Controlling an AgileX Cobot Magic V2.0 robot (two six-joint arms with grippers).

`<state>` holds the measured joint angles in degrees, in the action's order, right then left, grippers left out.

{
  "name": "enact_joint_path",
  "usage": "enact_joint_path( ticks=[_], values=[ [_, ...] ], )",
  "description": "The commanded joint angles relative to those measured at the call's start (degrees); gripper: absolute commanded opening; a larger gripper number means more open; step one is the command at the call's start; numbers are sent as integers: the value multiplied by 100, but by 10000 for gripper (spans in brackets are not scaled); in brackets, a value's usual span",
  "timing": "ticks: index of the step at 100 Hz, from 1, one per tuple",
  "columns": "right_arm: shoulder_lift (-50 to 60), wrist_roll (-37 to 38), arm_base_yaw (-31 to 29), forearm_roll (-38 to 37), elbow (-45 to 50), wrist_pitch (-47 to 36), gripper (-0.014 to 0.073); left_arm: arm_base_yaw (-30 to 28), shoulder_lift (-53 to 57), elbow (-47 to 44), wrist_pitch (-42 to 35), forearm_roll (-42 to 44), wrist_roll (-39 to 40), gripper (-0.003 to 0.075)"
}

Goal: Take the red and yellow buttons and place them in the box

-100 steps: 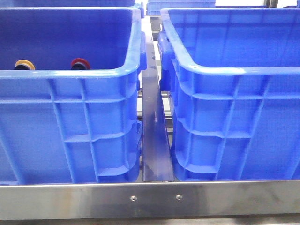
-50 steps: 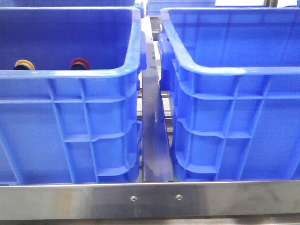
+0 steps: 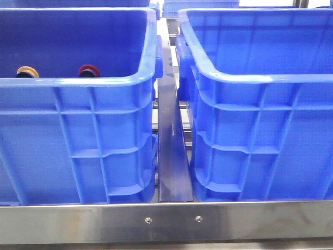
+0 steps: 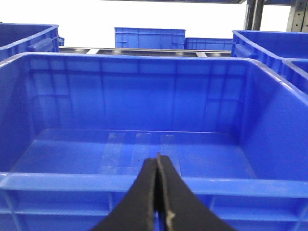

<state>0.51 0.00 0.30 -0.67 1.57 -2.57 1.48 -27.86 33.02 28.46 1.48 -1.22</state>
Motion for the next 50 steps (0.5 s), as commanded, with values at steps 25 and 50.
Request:
enact_joint_path(
  ticks=[25,50],
  values=[
    [156,0,-27,-33,-111,-449,-67,39,-2012,1289,-52,-247,65,466],
    [156,0,-27,-33,-111,-449,-67,62,-3576,2304,275,-500,65,517]
  ],
)
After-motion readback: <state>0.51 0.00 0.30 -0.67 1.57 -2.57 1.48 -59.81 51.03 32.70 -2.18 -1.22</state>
